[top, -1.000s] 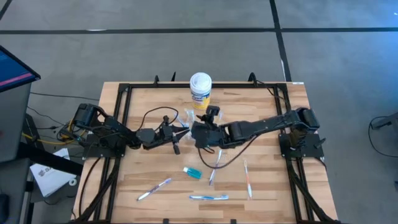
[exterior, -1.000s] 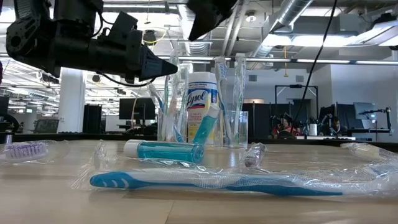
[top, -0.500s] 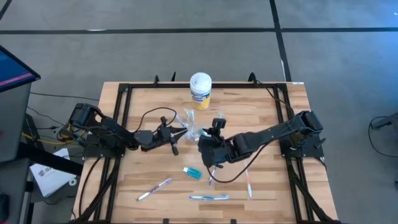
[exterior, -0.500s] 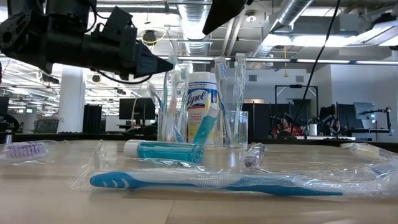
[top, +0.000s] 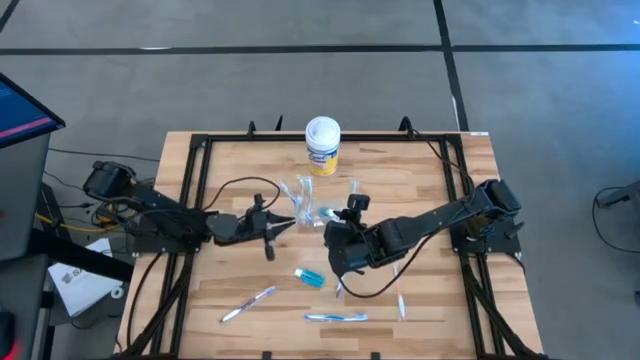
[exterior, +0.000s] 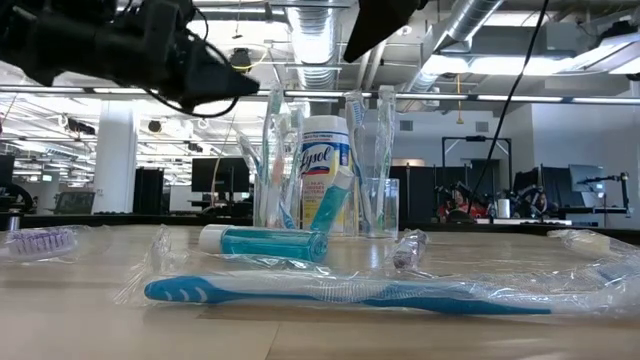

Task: Pick & Place toothbrushing station
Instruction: Put the blue mouthwash into the transparent organizer

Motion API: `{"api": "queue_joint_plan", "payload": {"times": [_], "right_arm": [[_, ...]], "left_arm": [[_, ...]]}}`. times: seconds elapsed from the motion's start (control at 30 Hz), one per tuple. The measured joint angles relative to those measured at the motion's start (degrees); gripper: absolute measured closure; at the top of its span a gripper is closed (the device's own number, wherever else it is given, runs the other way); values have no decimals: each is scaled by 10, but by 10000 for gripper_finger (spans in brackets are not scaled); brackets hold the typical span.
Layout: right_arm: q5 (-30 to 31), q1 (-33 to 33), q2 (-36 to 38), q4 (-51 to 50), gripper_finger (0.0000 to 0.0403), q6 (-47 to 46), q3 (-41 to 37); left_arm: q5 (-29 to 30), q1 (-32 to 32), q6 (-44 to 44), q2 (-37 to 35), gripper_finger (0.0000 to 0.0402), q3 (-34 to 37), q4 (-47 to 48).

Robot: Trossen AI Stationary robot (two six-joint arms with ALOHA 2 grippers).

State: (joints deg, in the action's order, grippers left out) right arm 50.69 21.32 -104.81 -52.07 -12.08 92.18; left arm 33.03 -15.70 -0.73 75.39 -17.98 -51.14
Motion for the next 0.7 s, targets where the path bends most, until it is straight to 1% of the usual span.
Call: {"api": "queue_joint_plan", "payload": {"times": [0.1,0.17,0.27,0.33,0.43,0.57,0.7], "right_arm": [[0,5,0,0,287,0,0],[-1,9,0,1,287,0,0],[-3,10,0,2,287,-2,0],[-16,12,0,1,287,-7,0],[-42,12,0,-1,287,-15,0],[-62,12,0,-2,287,-16,0],[-76,12,-1,-2,287,-17,0]], "left_arm": [[-11,-1,52,-25,367,0,75],[-37,-1,74,-41,367,0,102],[-84,-1,92,-49,367,0,110],[-128,-1,118,-50,367,0,119],[-177,-1,163,-50,367,0,152],[-205,-7,201,-50,367,0,179],[-226,-29,203,-49,367,0,178]]}}
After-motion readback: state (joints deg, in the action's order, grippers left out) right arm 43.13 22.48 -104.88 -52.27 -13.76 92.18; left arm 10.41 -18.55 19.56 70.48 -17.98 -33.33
